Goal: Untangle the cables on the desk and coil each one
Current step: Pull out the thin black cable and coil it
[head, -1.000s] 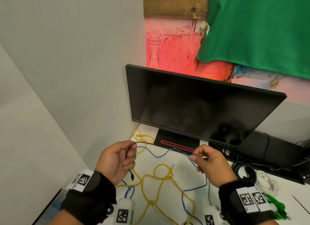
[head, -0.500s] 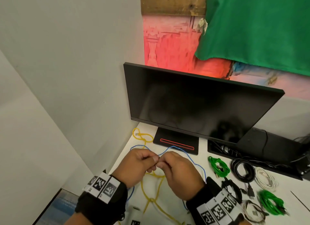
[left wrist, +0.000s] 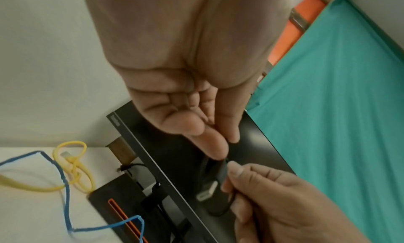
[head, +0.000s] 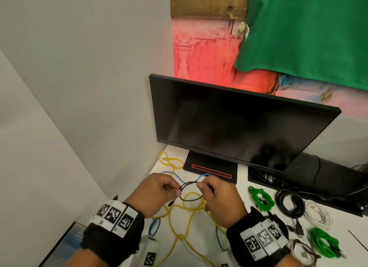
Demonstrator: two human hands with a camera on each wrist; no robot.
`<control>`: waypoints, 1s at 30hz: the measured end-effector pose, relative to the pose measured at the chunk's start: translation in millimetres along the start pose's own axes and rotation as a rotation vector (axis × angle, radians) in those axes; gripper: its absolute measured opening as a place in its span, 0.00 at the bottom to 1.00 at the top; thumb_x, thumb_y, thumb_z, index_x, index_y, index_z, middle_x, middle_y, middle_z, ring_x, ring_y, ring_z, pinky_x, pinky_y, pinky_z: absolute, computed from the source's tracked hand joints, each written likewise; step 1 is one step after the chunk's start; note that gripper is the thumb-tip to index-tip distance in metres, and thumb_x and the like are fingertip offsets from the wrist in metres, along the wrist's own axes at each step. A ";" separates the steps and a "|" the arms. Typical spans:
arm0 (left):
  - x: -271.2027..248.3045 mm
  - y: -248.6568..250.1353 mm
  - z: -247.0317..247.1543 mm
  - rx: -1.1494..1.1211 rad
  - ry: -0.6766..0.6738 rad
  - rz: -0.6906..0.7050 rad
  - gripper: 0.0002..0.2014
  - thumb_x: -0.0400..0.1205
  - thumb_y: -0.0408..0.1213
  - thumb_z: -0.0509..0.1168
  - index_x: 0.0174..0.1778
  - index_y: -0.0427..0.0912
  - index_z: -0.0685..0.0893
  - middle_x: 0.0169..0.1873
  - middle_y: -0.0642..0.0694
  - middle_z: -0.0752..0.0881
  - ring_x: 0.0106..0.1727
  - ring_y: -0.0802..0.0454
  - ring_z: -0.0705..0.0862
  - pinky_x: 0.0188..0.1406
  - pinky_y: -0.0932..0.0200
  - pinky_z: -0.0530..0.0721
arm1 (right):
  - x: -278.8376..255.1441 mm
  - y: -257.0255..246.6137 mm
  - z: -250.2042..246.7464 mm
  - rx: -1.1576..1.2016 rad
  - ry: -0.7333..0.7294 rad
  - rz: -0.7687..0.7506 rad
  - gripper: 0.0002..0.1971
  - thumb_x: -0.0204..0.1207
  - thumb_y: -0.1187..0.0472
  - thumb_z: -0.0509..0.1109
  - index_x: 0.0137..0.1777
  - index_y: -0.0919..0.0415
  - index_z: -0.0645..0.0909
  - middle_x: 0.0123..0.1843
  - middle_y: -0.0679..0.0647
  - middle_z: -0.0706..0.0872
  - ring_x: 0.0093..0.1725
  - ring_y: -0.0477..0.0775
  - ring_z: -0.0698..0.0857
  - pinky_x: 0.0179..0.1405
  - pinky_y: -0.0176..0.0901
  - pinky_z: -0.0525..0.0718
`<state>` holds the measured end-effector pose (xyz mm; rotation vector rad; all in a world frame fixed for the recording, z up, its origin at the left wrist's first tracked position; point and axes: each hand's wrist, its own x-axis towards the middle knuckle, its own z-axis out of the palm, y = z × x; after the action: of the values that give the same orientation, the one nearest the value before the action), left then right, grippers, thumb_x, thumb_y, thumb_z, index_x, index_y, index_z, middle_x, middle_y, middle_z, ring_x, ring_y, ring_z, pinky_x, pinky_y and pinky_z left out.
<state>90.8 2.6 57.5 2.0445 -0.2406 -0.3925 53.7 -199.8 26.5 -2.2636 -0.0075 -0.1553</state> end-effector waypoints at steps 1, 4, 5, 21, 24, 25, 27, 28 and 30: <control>-0.8 -1.3 0.5 -0.036 -0.024 -0.026 0.02 0.77 0.32 0.74 0.43 0.38 0.89 0.28 0.47 0.88 0.30 0.60 0.86 0.32 0.67 0.81 | -1.5 1.1 1.9 0.024 -0.014 0.037 0.14 0.84 0.48 0.65 0.35 0.46 0.77 0.25 0.46 0.82 0.26 0.46 0.85 0.32 0.47 0.85; -1.2 -1.8 4.0 -0.190 -0.006 -0.048 0.03 0.77 0.29 0.73 0.44 0.33 0.86 0.27 0.45 0.89 0.30 0.50 0.90 0.27 0.63 0.82 | -5.1 3.2 9.8 0.057 -0.044 0.090 0.15 0.84 0.48 0.65 0.34 0.47 0.78 0.26 0.50 0.82 0.24 0.47 0.86 0.30 0.47 0.86; -0.9 -1.1 6.1 -0.223 0.018 -0.035 0.02 0.78 0.28 0.73 0.43 0.33 0.86 0.27 0.44 0.89 0.30 0.49 0.90 0.28 0.62 0.83 | -6.5 3.8 12.4 0.060 -0.059 0.097 0.15 0.84 0.48 0.65 0.35 0.48 0.78 0.26 0.51 0.83 0.23 0.47 0.86 0.29 0.45 0.85; -1.4 -17.4 18.3 -0.453 -0.006 0.043 0.14 0.68 0.32 0.70 0.49 0.33 0.83 0.43 0.34 0.89 0.44 0.44 0.88 0.48 0.57 0.84 | -9.3 11.8 3.6 0.347 -0.163 0.058 0.12 0.83 0.51 0.61 0.39 0.45 0.79 0.22 0.50 0.80 0.23 0.47 0.80 0.27 0.31 0.75; 2.4 -8.3 25.3 -0.687 0.047 -0.073 0.13 0.71 0.40 0.73 0.45 0.33 0.86 0.35 0.35 0.87 0.40 0.41 0.87 0.45 0.51 0.84 | -10.7 9.1 8.9 0.355 -0.198 0.036 0.11 0.79 0.46 0.59 0.39 0.46 0.79 0.22 0.51 0.81 0.23 0.48 0.80 0.28 0.31 0.74; 3.1 -5.9 27.1 -0.675 0.030 -0.091 0.13 0.73 0.43 0.74 0.41 0.34 0.87 0.32 0.36 0.86 0.37 0.42 0.86 0.45 0.49 0.84 | -11.6 8.0 10.8 0.357 -0.203 0.030 0.11 0.80 0.47 0.60 0.39 0.46 0.79 0.22 0.51 0.81 0.23 0.48 0.80 0.28 0.32 0.74; 1.8 -2.3 31.9 -0.698 -0.070 -0.110 0.14 0.74 0.43 0.73 0.31 0.35 0.87 0.27 0.36 0.83 0.30 0.44 0.83 0.40 0.49 0.86 | -12.1 6.6 13.1 0.356 -0.188 0.018 0.11 0.84 0.50 0.61 0.40 0.45 0.79 0.22 0.50 0.81 0.23 0.47 0.79 0.28 0.33 0.75; 0.5 -1.2 33.8 -0.759 -0.104 -0.129 0.14 0.73 0.42 0.72 0.28 0.36 0.85 0.24 0.37 0.80 0.27 0.45 0.80 0.35 0.50 0.85 | -11.5 6.2 12.9 0.352 -0.173 0.010 0.12 0.85 0.51 0.61 0.40 0.44 0.79 0.22 0.48 0.81 0.23 0.45 0.78 0.28 0.34 0.75; -1.8 1.0 35.6 -0.969 -0.121 -0.189 0.15 0.73 0.44 0.71 0.25 0.39 0.80 0.22 0.42 0.73 0.25 0.47 0.76 0.29 0.55 0.80 | -8.3 5.2 9.5 0.342 -0.138 -0.009 0.12 0.86 0.52 0.63 0.40 0.41 0.81 0.24 0.41 0.80 0.25 0.40 0.76 0.29 0.32 0.73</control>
<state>75.9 -26.2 42.8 1.0902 0.0763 -0.6051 46.7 -195.5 15.6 -1.9291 -0.1096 -0.0011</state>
